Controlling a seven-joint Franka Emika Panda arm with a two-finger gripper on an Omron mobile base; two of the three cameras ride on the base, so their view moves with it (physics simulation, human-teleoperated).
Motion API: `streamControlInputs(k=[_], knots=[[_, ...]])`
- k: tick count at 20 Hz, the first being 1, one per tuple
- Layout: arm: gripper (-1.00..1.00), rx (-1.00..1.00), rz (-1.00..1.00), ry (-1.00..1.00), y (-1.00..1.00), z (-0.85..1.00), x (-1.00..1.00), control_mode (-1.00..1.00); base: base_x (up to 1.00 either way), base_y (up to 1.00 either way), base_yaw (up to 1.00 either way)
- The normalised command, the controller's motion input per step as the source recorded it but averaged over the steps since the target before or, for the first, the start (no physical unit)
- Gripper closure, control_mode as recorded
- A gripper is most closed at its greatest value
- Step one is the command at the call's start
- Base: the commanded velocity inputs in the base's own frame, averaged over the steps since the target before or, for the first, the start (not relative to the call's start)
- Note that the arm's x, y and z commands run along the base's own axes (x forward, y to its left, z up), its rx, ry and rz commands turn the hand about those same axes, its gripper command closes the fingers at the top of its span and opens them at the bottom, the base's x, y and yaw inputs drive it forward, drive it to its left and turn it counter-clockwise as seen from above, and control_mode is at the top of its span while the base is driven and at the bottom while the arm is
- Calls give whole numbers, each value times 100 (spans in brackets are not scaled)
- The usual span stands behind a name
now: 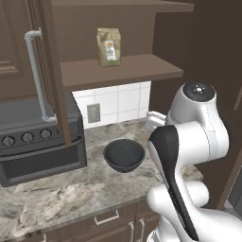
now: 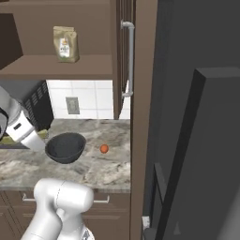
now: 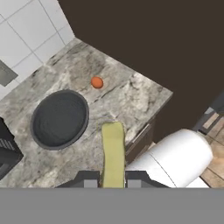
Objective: Pick the egg and butter from the fridge and place them by the bowl for mixing.
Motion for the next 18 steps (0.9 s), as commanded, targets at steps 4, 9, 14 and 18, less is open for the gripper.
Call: streamControlInputs(k=[4,9,14,18], knots=[[100,0,0,6,-46,-77,0,-100,0,0,0],[100,-6,0,3,-39,-75,3,-100,0,0,0],[100,-8,0,1,-38,-55,52,-100,0,0,0],[100,-6,0,2,-21,-50,77,-100,0,0,0]])
